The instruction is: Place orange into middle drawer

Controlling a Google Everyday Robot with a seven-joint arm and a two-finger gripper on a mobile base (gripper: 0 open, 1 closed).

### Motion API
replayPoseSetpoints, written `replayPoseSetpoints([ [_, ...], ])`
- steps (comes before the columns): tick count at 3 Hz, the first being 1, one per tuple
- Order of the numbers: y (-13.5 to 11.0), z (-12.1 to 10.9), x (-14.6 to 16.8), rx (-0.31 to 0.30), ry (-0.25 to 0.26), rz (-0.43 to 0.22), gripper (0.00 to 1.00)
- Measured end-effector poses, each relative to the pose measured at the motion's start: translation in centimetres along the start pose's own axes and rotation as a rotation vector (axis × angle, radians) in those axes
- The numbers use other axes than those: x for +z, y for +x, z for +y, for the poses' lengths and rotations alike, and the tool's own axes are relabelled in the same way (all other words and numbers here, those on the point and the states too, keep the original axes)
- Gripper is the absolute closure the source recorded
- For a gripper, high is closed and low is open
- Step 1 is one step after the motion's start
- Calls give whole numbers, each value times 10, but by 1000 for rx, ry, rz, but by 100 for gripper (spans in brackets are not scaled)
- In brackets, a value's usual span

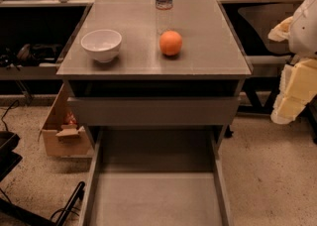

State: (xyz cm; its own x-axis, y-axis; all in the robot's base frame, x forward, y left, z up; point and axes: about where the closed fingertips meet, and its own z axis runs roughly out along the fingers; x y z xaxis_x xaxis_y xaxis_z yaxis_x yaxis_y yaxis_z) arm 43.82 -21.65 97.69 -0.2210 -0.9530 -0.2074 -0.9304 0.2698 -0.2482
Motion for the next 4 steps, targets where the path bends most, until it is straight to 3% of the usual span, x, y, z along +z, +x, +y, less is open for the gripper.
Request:
replayPoseSetpoints([
  [1, 0, 0, 0, 0, 0, 0, 0],
  [2, -3, -12, 11, 41, 1, -86, 0],
  [3, -24, -54, 44, 95, 17, -324, 0],
  [4, -76, -119, 61, 91, 90, -605, 0],
])
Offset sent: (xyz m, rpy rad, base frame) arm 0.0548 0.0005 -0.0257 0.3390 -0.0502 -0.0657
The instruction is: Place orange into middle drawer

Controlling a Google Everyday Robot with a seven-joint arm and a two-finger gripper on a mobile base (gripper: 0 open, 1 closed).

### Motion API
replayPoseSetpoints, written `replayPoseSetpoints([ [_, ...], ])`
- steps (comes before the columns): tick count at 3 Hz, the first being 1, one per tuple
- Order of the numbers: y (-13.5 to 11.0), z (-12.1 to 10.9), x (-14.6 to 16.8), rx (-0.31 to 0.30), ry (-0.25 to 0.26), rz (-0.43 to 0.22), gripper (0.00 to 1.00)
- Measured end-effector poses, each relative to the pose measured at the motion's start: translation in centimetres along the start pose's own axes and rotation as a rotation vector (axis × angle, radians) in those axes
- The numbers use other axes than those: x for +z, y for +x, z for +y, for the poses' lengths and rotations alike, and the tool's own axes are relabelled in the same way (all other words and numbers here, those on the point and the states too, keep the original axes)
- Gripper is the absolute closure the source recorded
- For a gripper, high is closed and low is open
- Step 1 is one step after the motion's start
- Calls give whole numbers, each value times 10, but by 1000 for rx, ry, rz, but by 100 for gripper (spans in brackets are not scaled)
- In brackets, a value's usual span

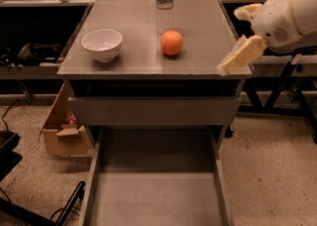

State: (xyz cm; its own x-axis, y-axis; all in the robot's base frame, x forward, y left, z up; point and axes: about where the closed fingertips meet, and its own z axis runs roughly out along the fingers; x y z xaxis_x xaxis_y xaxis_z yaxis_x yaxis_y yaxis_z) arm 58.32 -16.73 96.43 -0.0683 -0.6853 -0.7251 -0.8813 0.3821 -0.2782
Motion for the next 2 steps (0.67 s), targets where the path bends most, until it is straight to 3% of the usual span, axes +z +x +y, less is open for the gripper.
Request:
replayPoseSetpoints([
  [1, -36, -37, 33, -28, 25, -191, 0],
  [2, -56, -55, 67, -12, 33, -262, 0],
])
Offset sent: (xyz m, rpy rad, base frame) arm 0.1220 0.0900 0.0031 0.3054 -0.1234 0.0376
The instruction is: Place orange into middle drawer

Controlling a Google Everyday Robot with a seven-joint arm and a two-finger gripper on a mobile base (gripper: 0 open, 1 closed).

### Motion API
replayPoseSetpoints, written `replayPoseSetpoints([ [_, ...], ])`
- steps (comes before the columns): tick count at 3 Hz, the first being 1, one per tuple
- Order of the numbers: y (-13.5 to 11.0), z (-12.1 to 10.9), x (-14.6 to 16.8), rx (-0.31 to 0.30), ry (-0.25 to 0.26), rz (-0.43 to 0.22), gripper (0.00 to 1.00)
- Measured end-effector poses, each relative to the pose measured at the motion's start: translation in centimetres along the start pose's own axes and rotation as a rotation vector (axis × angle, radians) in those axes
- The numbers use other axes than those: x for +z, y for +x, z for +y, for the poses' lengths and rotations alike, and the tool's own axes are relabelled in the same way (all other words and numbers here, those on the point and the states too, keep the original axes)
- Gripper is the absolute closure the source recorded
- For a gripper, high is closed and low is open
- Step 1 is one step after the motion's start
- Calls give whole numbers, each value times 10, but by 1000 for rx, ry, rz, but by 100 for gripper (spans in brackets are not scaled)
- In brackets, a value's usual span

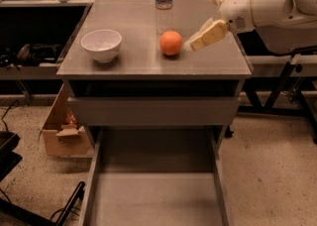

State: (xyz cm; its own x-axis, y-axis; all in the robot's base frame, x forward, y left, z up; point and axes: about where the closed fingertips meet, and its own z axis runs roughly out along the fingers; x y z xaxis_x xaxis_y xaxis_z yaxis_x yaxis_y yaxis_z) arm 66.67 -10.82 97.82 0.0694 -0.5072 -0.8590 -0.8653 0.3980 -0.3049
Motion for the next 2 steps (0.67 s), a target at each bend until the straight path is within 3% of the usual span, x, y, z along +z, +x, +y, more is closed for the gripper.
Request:
replayPoseSetpoints([
  [1, 4, -2, 9, 13, -1, -3, 0],
  [2, 21, -4, 33, 63, -13, 0, 0],
])
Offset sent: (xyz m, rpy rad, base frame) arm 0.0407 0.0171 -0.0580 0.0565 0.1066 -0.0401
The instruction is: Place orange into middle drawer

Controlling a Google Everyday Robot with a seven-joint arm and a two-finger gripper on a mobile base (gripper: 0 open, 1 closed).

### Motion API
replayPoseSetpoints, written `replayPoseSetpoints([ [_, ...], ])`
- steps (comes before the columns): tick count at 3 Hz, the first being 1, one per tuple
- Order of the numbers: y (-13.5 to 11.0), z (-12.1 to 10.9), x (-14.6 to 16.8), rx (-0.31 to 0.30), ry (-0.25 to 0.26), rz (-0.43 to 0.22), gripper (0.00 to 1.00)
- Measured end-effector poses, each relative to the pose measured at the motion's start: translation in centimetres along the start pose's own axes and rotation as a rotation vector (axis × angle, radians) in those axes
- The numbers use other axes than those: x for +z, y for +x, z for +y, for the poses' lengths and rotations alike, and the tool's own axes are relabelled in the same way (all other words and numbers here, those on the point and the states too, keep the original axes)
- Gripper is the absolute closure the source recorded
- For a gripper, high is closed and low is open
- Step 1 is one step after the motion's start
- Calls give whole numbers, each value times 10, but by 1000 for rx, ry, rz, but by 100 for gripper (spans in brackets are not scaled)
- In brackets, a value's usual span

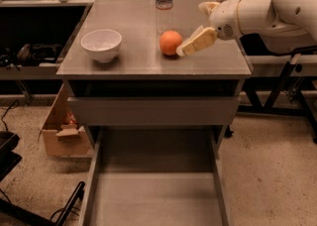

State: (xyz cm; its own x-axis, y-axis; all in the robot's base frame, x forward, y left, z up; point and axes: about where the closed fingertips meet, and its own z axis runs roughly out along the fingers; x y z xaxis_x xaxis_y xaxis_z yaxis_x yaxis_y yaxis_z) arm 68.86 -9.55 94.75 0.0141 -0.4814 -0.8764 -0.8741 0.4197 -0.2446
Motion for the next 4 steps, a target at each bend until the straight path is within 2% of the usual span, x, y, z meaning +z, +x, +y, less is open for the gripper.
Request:
replayPoseSetpoints([
  [1, 24, -12, 36, 61, 2, -33, 0],
  [2, 42, -25, 70, 93, -4, -66, 0],
  [3, 46, -35, 90, 99, -15, -91, 0],
  [4, 47, -36, 108, 100, -40, -98, 18],
])
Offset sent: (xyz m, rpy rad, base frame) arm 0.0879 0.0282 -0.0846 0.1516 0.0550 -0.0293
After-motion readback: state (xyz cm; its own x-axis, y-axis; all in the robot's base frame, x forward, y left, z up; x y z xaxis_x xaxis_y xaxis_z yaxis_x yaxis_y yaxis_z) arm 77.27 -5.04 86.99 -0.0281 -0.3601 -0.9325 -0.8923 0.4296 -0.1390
